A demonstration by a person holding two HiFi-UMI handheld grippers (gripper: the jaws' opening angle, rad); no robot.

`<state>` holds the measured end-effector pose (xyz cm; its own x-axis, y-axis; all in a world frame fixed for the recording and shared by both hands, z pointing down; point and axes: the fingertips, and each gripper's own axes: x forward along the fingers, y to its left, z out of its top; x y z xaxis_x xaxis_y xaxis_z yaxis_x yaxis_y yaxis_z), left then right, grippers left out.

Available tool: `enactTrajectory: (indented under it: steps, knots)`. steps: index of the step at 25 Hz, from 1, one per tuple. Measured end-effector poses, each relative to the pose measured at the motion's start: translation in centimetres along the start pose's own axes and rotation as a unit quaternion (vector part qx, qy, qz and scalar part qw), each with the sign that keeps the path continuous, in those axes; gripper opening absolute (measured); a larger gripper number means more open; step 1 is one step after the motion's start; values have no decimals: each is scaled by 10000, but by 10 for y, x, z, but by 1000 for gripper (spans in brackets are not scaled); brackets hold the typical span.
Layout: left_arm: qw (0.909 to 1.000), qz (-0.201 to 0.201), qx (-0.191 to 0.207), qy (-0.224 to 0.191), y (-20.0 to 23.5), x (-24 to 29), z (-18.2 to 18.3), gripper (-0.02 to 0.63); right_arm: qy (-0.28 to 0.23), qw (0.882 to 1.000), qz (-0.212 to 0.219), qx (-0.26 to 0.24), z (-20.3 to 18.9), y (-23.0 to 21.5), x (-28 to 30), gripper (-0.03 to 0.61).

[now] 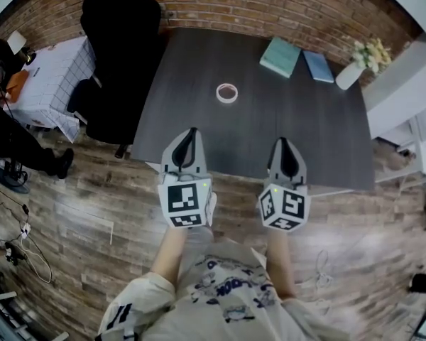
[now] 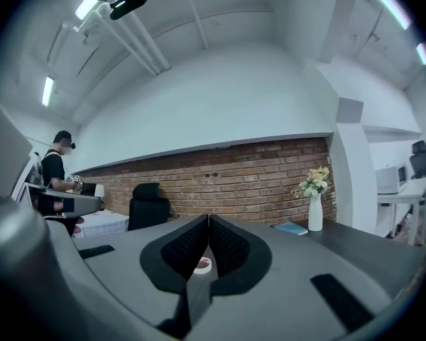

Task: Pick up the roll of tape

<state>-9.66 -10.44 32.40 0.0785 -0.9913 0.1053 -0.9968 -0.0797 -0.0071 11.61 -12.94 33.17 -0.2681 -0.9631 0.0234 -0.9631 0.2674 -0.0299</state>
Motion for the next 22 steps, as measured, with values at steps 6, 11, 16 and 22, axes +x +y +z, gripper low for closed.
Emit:
enactTrajectory:
  steps: [6, 11, 16, 22]
  knots:
    - [9997, -226, 116, 34, 14, 77, 12, 3, 12, 9998, -189, 25, 6, -9, 71, 5]
    - [9992, -353, 146, 75, 26, 133, 15, 3, 75, 9994, -348, 38, 1, -17, 122, 5]
    - [9985, -449, 154, 259, 36, 174, 4, 3, 244, 9986, -469, -6, -11, -27, 159, 5]
    - [9963, -532, 118, 663, 38, 205, -18, 3, 493, 9970, -591, 14, -27, -37, 184, 5]
